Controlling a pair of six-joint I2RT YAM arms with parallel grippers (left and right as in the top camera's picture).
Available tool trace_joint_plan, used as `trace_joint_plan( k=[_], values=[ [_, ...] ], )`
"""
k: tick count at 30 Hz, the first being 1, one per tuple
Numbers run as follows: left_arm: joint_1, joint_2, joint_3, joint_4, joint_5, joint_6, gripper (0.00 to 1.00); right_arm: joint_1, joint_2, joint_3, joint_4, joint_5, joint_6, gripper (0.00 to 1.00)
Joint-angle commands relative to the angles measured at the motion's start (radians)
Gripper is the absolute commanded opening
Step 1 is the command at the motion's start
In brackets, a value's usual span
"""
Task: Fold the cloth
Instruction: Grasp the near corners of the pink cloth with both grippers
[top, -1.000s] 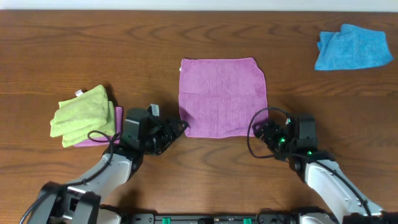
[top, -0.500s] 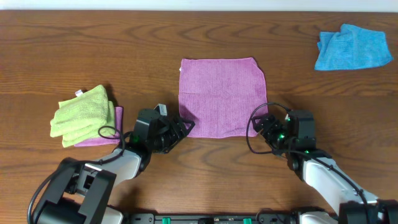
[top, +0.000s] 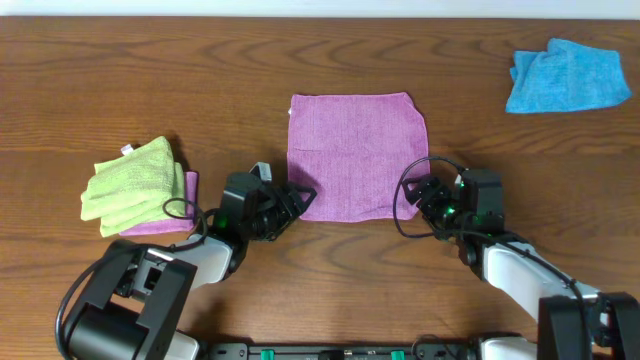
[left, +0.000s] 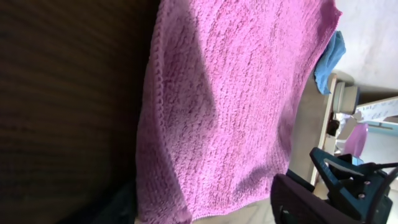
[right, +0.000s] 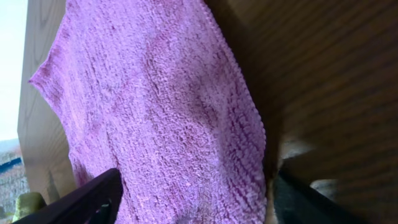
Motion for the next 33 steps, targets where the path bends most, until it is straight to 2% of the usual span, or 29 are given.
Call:
trace_joint_plan(
  k=[1, 3, 6, 10, 13, 15, 17, 19, 21, 23, 25, 33],
  values=[
    [-0.024, 0.053, -0.018, -0.032, -0.079, -0.005, 0.64, -0.001, 0.069, -0.046, -0.043, 0.037, 0.014, 0.73],
    [-0.037, 0.053, -0.018, -0.032, -0.099, -0.005, 0.59, -0.001, 0.075, -0.046, -0.043, 0.037, 0.014, 0.72],
    [-0.056, 0.058, -0.018, -0.032, -0.126, -0.005, 0.59, -0.001, 0.077, -0.046, -0.043, 0.038, 0.014, 0.71],
    [-0.060, 0.074, -0.018, -0.037, -0.126, -0.005, 0.44, -0.001, 0.077, -0.046, -0.043, 0.038, 0.014, 0.65],
    [-0.060, 0.082, -0.018, -0.043, -0.126, -0.004, 0.38, -0.001, 0.077, -0.046, -0.043, 0.038, 0.014, 0.61],
    [-0.060, 0.085, -0.018, -0.048, -0.126, -0.004, 0.27, 0.001, 0.077, -0.046, -0.043, 0.038, 0.014, 0.58],
    [-0.060, 0.085, -0.018, -0.056, -0.126, 0.001, 0.20, 0.012, 0.077, -0.046, -0.043, 0.043, 0.014, 0.51],
    [-0.060, 0.085, -0.018, -0.063, -0.126, 0.004, 0.18, 0.024, 0.077, -0.046, -0.043, 0.054, 0.014, 0.48],
    [-0.060, 0.085, -0.018, -0.072, -0.125, 0.004, 0.12, 0.037, 0.077, -0.046, -0.043, 0.068, 0.014, 0.45],
    [-0.060, 0.085, -0.018, -0.077, -0.118, 0.011, 0.06, 0.042, 0.077, -0.046, -0.044, 0.072, 0.014, 0.35],
    [-0.060, 0.085, -0.018, -0.077, -0.113, 0.021, 0.06, 0.042, 0.077, -0.046, -0.045, 0.071, 0.014, 0.01],
    [-0.058, 0.084, -0.018, -0.077, -0.016, 0.102, 0.06, 0.042, 0.077, -0.046, -0.061, 0.017, -0.020, 0.01]
  ],
)
